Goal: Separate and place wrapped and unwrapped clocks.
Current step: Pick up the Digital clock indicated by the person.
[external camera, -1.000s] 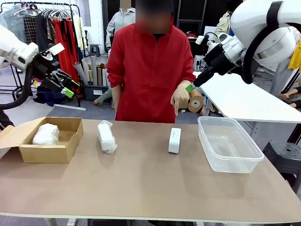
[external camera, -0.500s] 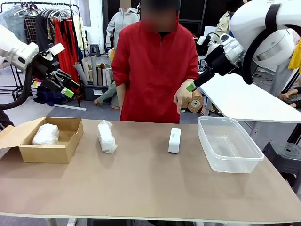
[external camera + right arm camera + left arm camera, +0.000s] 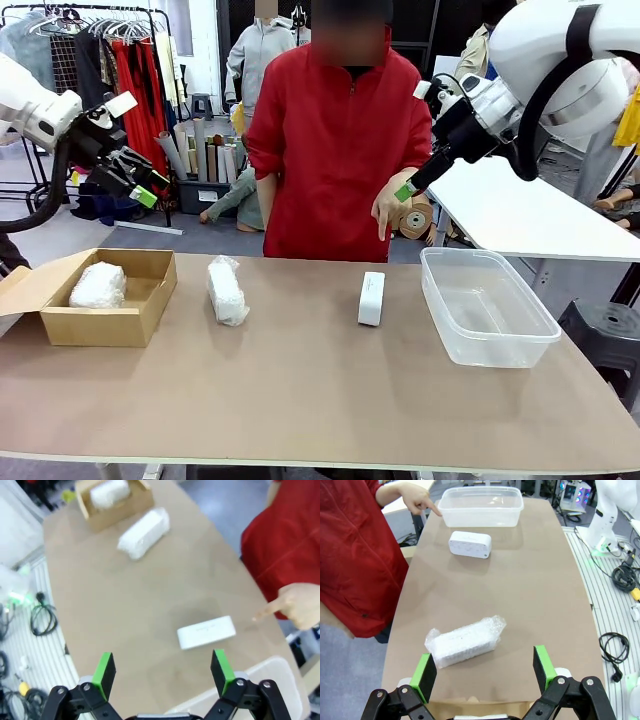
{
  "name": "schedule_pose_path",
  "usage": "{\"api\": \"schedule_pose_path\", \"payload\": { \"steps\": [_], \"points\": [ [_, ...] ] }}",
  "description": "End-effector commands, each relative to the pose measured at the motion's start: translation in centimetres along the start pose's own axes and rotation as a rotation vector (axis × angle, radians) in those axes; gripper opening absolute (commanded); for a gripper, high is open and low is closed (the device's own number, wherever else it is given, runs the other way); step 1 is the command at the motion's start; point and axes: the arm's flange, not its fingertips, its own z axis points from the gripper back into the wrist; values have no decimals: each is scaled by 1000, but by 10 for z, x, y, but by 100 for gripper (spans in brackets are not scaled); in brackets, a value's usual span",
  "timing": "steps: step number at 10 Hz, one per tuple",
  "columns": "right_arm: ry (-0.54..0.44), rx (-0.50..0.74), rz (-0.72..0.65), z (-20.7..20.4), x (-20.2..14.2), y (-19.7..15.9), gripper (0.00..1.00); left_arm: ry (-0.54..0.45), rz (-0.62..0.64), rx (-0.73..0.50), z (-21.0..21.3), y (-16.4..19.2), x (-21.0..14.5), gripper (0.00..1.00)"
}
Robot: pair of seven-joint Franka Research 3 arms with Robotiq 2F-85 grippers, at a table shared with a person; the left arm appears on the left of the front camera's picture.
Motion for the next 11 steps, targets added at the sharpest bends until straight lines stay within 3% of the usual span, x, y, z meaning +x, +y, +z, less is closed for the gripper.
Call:
{"api": "schedule_pose_path", "payload": {
  "steps": [1, 2, 4, 6, 8, 9, 10, 11],
  "points": [
    [165, -88, 47, 6, 13, 31, 100, -1, -3, 2, 2, -1, 2, 100],
    [263, -128, 85, -6, 16, 51, 100, -1, -3, 2, 2, -1, 2, 100],
    [335, -99, 33, -36, 16, 72, 100, -1, -3, 2, 2, -1, 2, 100],
    [295, -100, -189, -78, 15, 74, 100, -1, -3, 2, 2, -1, 2, 100],
    [189, -167, -435, -114, 12, 64, 100, -1, -3, 2, 2, -1, 2, 100],
    [168, -261, -496, -126, 10, 58, 100, -1, -3, 2, 2, -1, 2, 100],
    [216, -403, -444, -137, 10, 58, 100, -1, -3, 2, 2, -1, 2, 100],
    [244, -461, -437, -142, 8, 47, 100, -1, -3, 2, 2, -1, 2, 100]
  ]
}}
